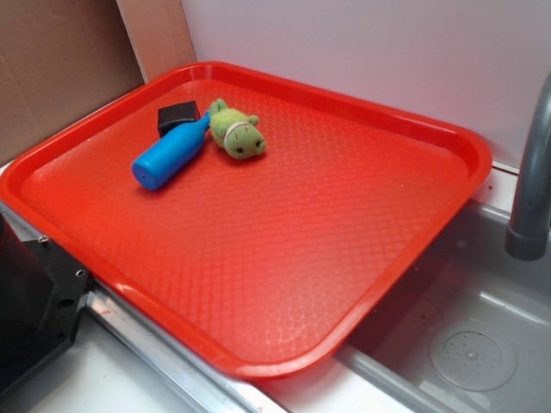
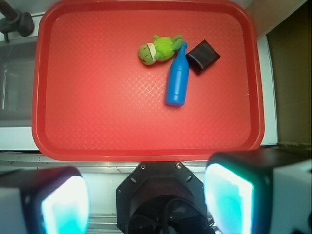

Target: Grab the green animal.

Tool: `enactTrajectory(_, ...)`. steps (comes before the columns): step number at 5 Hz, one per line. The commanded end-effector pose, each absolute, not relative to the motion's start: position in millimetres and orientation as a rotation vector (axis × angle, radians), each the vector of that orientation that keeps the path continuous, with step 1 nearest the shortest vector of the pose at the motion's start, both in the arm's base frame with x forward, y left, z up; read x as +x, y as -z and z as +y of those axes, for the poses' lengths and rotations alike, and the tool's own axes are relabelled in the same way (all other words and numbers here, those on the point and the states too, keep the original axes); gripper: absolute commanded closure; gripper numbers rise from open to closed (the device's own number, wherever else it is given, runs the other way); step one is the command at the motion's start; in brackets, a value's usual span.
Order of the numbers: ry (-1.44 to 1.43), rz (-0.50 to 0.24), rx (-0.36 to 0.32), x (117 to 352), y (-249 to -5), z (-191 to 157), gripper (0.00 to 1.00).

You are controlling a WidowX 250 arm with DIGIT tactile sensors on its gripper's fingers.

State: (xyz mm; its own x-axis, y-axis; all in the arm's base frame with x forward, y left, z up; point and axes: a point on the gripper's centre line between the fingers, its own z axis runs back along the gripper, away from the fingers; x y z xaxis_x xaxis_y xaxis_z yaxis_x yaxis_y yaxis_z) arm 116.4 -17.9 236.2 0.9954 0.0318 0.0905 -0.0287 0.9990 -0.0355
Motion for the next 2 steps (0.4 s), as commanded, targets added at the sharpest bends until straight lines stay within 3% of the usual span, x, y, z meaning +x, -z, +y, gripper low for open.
enactTrajectory(1, -0.030, -0.091, -0.034, 116.4, -236.2, -17.9, 0.00)
enactTrajectory(2, -0.221, -0.006, -0.045, 139.9, -230.1, -10.1, 0.00)
